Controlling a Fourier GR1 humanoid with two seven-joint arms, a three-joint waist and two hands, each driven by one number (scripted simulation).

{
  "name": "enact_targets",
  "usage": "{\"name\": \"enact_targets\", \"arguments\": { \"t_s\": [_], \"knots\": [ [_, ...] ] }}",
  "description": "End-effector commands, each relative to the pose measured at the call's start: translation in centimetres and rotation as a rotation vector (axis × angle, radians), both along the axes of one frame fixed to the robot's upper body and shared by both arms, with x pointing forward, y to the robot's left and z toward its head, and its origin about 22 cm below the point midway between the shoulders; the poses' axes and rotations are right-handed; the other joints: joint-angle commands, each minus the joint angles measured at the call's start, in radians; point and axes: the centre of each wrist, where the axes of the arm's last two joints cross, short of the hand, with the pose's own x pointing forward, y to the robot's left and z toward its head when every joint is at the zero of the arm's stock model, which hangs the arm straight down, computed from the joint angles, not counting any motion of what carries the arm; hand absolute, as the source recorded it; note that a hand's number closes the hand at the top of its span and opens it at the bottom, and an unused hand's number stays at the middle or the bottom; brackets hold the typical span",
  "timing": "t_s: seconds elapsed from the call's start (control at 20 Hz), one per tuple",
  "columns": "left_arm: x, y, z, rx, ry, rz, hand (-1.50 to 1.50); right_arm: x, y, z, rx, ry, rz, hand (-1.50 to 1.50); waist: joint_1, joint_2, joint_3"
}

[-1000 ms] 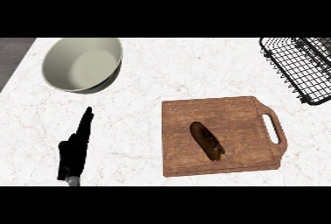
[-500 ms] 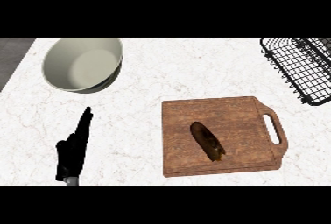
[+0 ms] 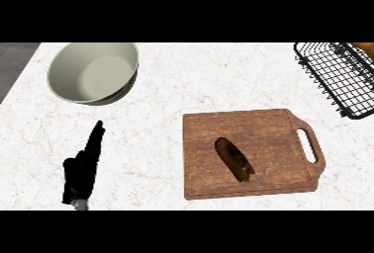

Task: Pick the croissant from the cutting board and place it in the tiered basket

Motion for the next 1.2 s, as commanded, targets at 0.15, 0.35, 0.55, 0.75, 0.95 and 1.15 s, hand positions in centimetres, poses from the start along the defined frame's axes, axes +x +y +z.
{"name": "enact_targets", "arguments": {
  "t_s": [0.15,0.35,0.55,0.75,0.95,1.15],
  "knots": [
    [-0.9,-1.9,-1.8,-0.023,0.071,0.028,0.00,-1.4,-1.8,1.6,-0.103,-0.228,-0.142,-1.50,-0.017,0.001,-0.004],
    [-2.4,0.9,-1.1,-0.006,0.076,0.052,0.00,-3.8,-4.5,4.2,-0.121,-0.284,-0.366,-1.50,-0.032,-0.011,-0.006],
    [-1.1,0.6,-1.9,-0.013,0.123,0.091,0.00,-6.6,-6.1,5.0,-0.109,-0.312,-0.415,-1.50,-0.074,-0.018,-0.007],
    [-1.7,1.5,-1.5,-0.021,0.095,0.100,0.00,-11.3,-8.3,6.0,-0.084,-0.312,-0.465,-1.50,-0.097,-0.026,-0.008],
    [-3.9,4.5,-2.5,0.001,0.108,0.144,0.00,-15.7,-9.4,4.6,-0.080,-0.289,-0.433,-1.50,-0.134,-0.035,-0.008],
    [-4.6,3.0,-2.4,-0.006,0.118,0.174,0.00,-20.7,-9.9,7.1,-0.102,-0.246,-0.394,-1.50,-0.154,-0.040,-0.009]
  ]
}}
